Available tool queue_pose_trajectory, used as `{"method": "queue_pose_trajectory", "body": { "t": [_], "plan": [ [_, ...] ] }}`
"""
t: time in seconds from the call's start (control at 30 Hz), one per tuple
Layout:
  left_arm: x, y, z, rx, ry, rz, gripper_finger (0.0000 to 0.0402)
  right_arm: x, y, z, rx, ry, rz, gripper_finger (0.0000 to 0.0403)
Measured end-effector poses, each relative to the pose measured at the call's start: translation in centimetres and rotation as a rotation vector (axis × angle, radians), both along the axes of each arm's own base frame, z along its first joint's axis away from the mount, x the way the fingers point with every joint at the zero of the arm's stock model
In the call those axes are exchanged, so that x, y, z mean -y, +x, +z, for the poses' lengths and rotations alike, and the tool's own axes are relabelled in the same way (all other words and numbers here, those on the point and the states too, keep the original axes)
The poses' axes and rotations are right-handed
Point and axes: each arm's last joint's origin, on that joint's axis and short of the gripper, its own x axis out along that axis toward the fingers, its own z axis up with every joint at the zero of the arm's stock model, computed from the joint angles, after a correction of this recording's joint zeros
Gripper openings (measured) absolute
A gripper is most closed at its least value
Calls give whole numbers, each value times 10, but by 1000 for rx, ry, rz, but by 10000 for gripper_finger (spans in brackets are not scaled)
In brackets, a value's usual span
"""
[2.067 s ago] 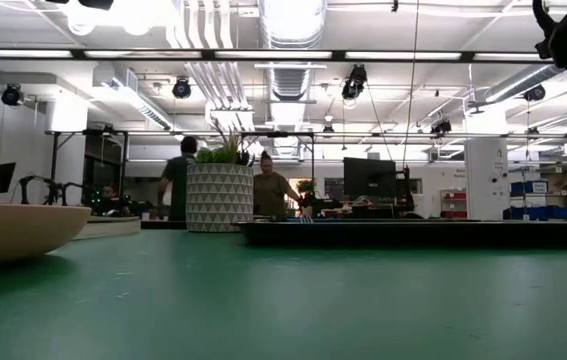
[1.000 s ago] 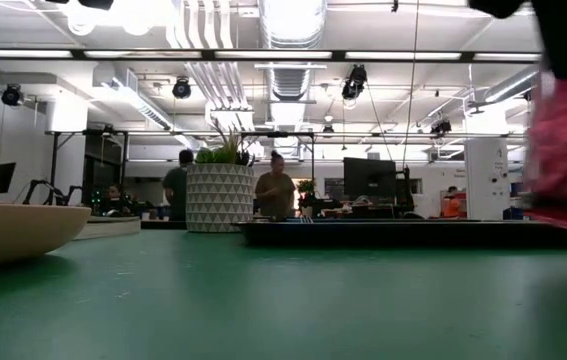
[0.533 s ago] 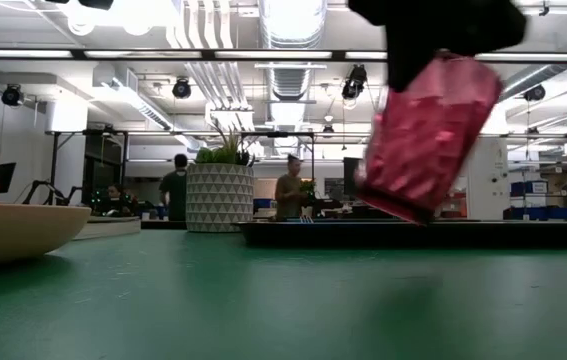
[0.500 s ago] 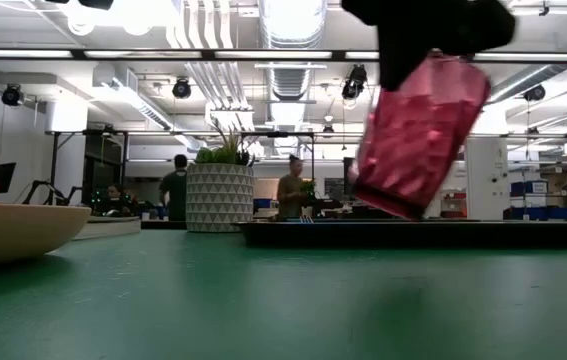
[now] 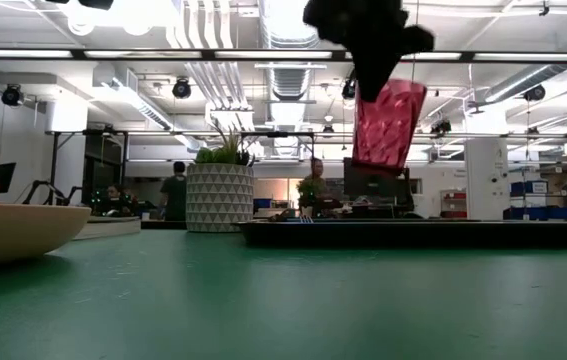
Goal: Pick and place plate/cup/fork/spoon on tray
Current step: Put the red cup on the black tray
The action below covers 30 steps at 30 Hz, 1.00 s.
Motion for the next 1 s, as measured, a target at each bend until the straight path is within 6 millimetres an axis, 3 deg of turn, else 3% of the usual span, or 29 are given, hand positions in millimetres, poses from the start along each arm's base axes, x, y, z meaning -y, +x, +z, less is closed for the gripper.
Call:
{"method": "queue_pose_trajectory", "body": {
  "t": [0.3,0.5,0.7,1.0],
  "plan": [
    [0,0,0,0,2,0,113,100,-16,-15,-109,10,10,9],
    [0,0,0,1,4,0,113,152,-37,-25,-164,36,-26,9],
    [0,0,0,-1,4,0,113,180,-55,-38,-208,93,-24,9],
    [0,0,-1,-8,-1,6,113,192,-72,-58,-285,148,11,9]
  ]
}}
